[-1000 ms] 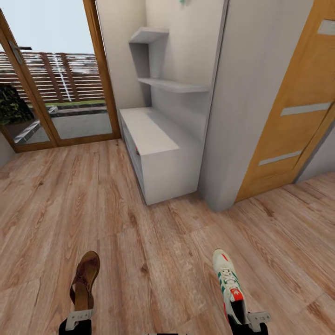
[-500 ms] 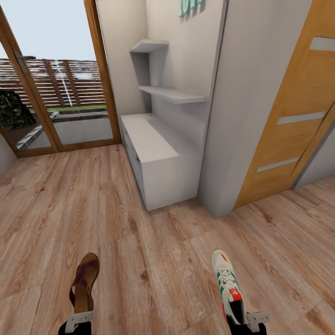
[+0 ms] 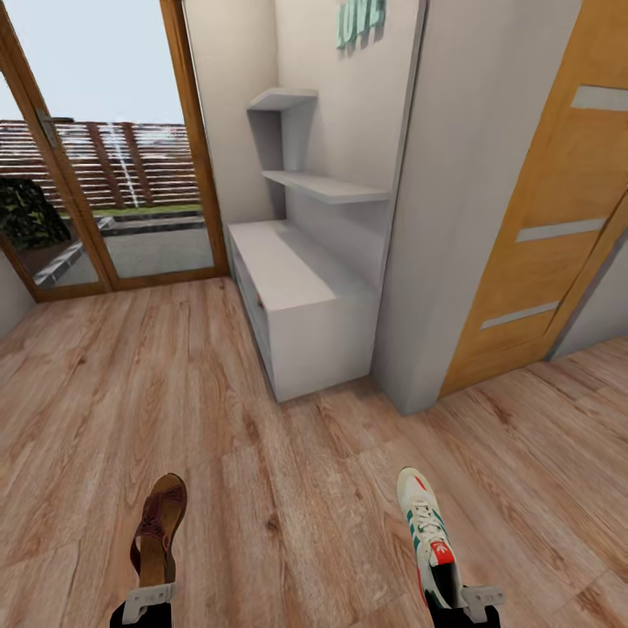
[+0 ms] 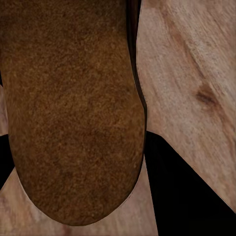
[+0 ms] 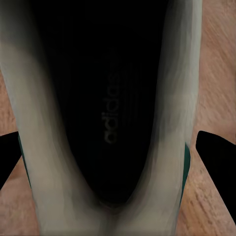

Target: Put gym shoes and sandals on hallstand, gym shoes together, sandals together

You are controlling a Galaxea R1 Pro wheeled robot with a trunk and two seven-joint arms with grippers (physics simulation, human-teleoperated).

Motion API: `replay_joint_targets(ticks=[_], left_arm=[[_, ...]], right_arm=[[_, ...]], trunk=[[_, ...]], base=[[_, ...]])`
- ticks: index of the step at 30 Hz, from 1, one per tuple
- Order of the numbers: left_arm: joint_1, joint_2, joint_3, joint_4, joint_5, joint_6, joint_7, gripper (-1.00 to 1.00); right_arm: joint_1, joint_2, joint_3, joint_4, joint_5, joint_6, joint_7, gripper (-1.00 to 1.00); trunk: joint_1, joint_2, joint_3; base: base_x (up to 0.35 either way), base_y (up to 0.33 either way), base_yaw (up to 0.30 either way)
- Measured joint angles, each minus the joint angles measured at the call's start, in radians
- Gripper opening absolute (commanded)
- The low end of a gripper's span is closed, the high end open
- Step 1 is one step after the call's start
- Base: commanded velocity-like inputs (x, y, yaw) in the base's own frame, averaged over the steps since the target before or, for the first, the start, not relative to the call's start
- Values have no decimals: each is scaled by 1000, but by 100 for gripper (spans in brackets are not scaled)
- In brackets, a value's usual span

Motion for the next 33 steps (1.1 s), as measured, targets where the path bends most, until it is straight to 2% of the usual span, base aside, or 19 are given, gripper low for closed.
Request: replay_joint_targets(ticks=[20,33], left_arm=[[0,0,0,0,1,0,0,-100],[0,3,1,0,3,0,1,-100]], right_arm=[[0,1,0,0,0,1,0,-100],[0,6,1,0,0,0,0,-100]], trunk=[[0,0,31],[0,0,47]], base=[[-161,272,6],[-79,293,188]])
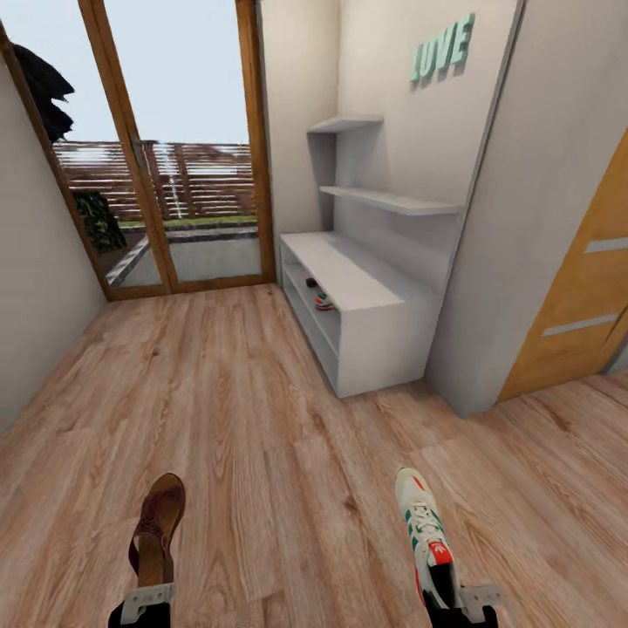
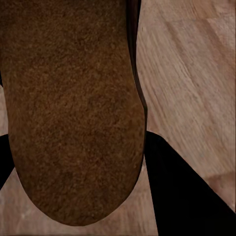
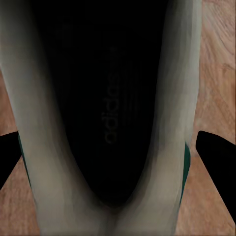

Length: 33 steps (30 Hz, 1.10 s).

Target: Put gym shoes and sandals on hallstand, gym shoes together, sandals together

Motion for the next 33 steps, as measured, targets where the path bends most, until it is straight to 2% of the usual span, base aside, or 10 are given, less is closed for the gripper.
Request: replay_joint_targets(ticks=[14,33], left_arm=[[0,2,0,0,2,0,0,-100],[0,3,2,0,2,0,0,-100]], right_arm=[[0,0,1,0,1,0,0,-100],[0,0,2,-1,2,0,0,-100]], trunk=[[0,0,14],[0,0,17]], base=[[49,305,226],[253,226,255]])
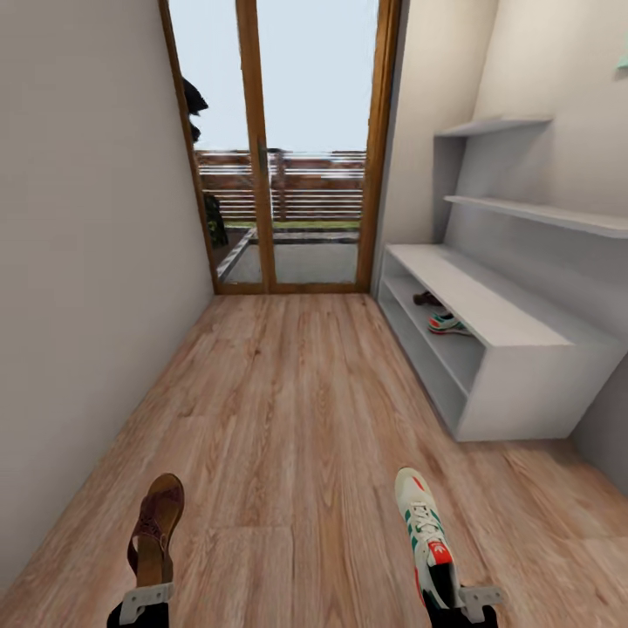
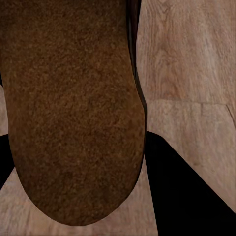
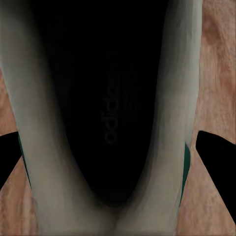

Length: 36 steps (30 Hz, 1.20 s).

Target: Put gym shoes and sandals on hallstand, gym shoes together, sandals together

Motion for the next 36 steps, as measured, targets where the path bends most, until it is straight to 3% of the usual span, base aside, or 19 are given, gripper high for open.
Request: replay_joint_targets(ticks=[9,36], left_arm=[[0,0,0,0,2,0,0,-100],[0,0,0,1,1,0,0,-100]], right_arm=[[0,-1,0,0,3,0,3,-100],[0,-2,-1,1,-1,0,0,-100]], trunk=[[0,0,0],[0,0,0]], base=[[290,163,23],[336,10,0]])
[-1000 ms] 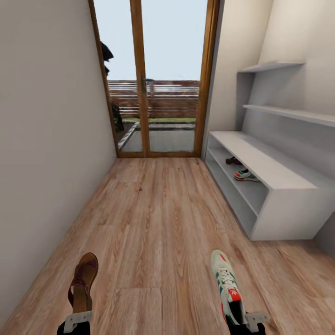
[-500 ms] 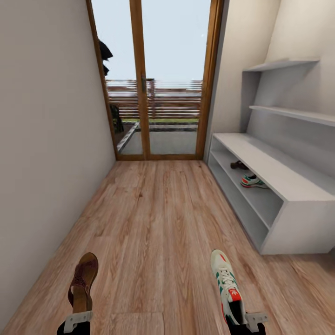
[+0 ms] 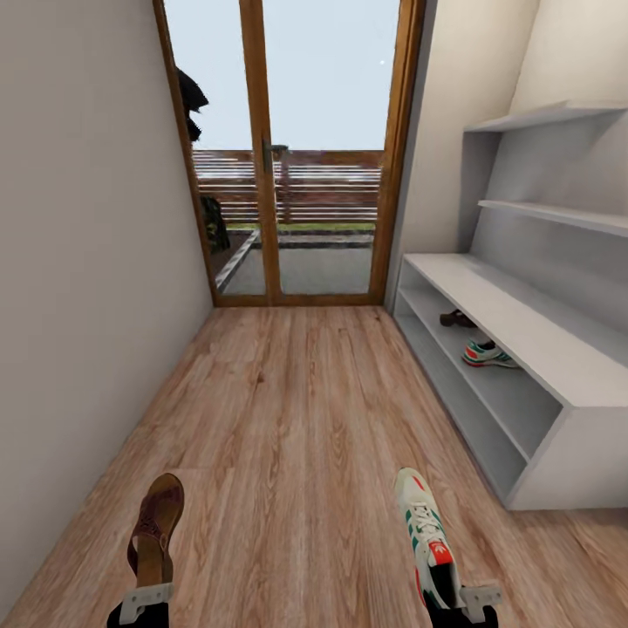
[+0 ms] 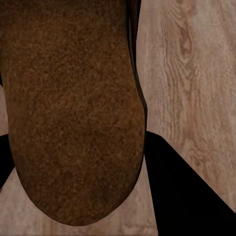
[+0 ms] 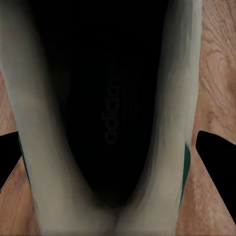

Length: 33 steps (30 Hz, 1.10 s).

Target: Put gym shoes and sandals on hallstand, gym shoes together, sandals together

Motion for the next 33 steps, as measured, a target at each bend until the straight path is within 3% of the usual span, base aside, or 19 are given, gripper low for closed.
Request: replay_joint_targets(ticks=[33], left_arm=[[0,0,0,0,0,0,0,-100]], right_arm=[[0,-2,1,0,2,1,3,-100]], trunk=[[0,0,0]], base=[[333,121,0]])
